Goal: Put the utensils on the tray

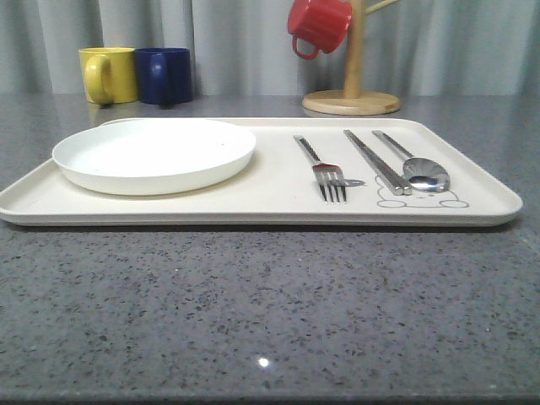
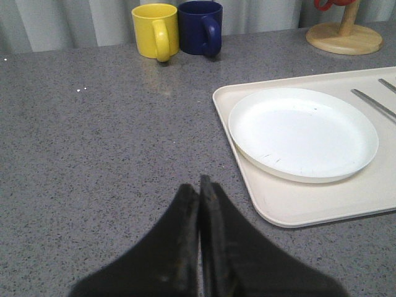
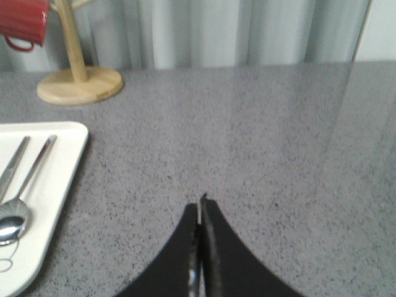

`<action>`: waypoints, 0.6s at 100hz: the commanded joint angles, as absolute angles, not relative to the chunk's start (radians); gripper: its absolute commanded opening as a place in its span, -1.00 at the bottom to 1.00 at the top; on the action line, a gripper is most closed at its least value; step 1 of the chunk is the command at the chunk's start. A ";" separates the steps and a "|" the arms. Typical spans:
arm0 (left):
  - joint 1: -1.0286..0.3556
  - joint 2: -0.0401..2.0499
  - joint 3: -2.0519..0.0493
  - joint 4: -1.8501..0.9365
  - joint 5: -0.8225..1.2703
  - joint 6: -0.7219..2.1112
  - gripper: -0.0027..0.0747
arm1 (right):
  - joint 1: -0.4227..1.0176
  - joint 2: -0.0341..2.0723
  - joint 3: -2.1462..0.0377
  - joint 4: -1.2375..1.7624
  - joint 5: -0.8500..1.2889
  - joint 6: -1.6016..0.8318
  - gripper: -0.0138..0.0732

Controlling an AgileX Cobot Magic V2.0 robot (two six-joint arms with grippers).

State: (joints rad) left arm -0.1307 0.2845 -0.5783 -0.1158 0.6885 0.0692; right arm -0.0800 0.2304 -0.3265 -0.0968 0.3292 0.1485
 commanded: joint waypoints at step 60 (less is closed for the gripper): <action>-0.135 0.294 -0.604 -0.122 0.616 0.058 -0.98 | -0.070 -0.030 0.027 -0.119 -0.080 0.138 -0.81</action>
